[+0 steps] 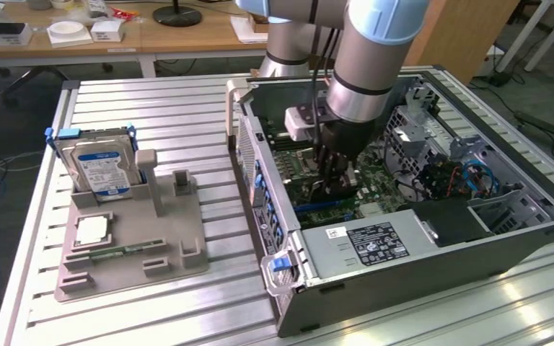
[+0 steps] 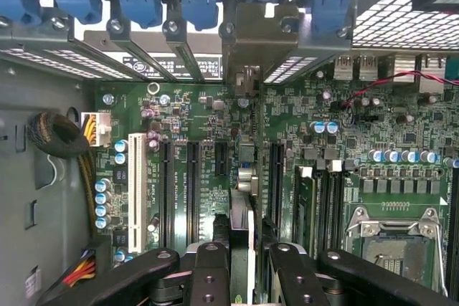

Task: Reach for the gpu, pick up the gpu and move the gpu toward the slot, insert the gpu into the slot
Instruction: 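Insert the gpu into the slot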

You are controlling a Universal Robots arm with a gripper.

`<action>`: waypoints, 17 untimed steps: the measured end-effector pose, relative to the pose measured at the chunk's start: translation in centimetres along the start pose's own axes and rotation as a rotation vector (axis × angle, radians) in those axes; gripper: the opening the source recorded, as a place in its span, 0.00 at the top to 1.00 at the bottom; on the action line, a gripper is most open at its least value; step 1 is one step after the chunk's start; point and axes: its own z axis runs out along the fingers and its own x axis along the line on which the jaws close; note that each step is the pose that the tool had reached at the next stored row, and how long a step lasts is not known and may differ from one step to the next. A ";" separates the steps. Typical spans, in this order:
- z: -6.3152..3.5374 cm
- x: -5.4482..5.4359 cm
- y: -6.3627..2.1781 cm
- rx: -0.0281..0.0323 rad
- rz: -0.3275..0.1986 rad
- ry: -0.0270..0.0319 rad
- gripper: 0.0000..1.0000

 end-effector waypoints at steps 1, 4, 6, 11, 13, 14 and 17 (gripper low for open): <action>0.04 0.0 0.02 0.0000 0.000 0.0000 0.74; 0.15 0.0 0.06 0.0000 0.000 0.0000 0.74; 0.18 0.0 0.07 -0.0002 0.000 0.0003 0.74; 0.28 0.0 0.07 0.0000 0.000 -0.0004 0.74; 0.34 0.0 0.07 0.0001 0.000 -0.0010 0.74; 0.39 0.0 0.07 0.0001 0.000 -0.0017 0.74; 0.51 0.0 0.07 0.0000 0.000 -0.0030 0.74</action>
